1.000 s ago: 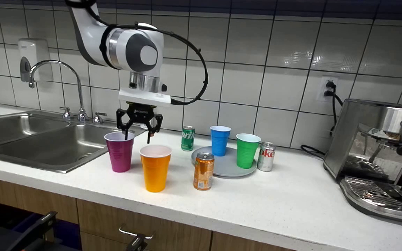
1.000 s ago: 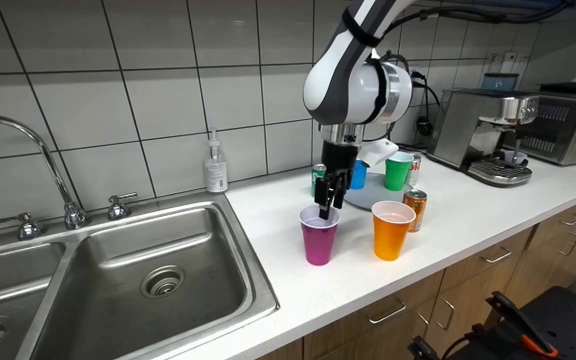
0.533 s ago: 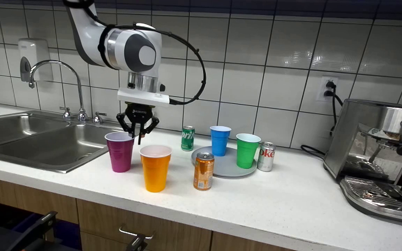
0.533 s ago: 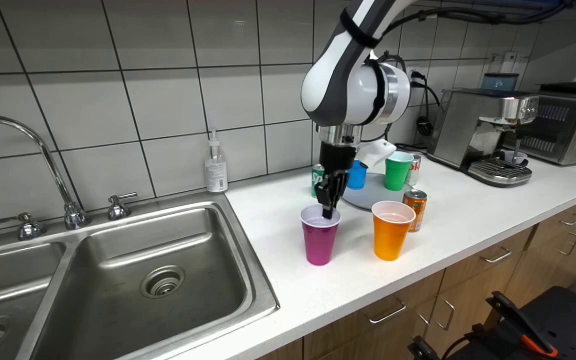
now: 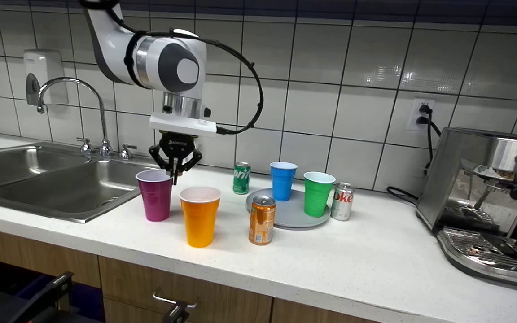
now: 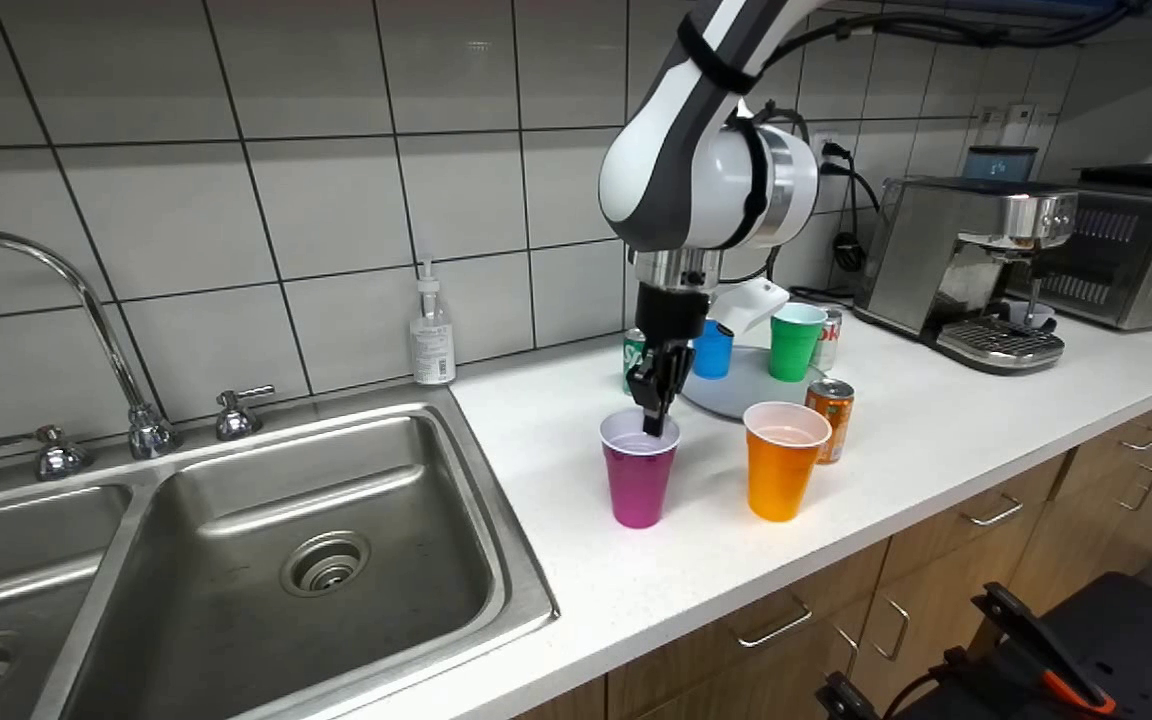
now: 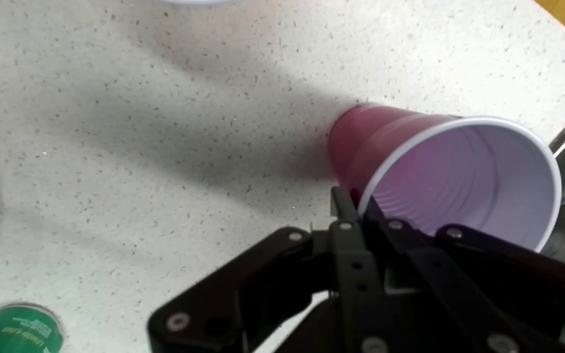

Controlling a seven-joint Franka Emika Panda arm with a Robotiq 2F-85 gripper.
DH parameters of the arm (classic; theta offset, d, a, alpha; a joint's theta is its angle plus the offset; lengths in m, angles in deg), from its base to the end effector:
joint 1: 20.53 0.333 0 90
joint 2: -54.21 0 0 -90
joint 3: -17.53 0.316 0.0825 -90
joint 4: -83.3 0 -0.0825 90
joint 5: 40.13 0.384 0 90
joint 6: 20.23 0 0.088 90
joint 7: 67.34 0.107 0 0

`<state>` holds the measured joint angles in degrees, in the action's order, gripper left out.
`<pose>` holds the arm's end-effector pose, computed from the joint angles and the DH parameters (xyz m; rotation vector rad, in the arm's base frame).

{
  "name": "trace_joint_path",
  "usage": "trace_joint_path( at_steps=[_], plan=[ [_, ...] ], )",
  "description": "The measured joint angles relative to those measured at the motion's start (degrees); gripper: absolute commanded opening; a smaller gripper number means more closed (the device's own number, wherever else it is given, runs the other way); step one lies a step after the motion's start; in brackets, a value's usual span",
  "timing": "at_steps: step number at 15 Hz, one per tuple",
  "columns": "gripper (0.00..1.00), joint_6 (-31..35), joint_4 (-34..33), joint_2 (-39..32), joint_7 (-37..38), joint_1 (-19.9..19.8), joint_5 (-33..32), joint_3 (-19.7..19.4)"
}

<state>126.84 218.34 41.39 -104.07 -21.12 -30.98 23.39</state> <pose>0.5091 0.0454 0.2338 -2.8996 -0.8905 -0.0242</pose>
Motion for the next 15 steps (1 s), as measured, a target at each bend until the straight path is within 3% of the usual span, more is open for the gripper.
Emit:
trace_joint_path(
  at_steps=[9, 15],
  plan=[
    [0.01, -0.03, -0.38, 2.9, -2.02, -1.95, 4.08, 0.11],
    [0.01, -0.03, -1.32, 3.59, -2.09, -4.41, 7.01, -2.16]
  ],
)
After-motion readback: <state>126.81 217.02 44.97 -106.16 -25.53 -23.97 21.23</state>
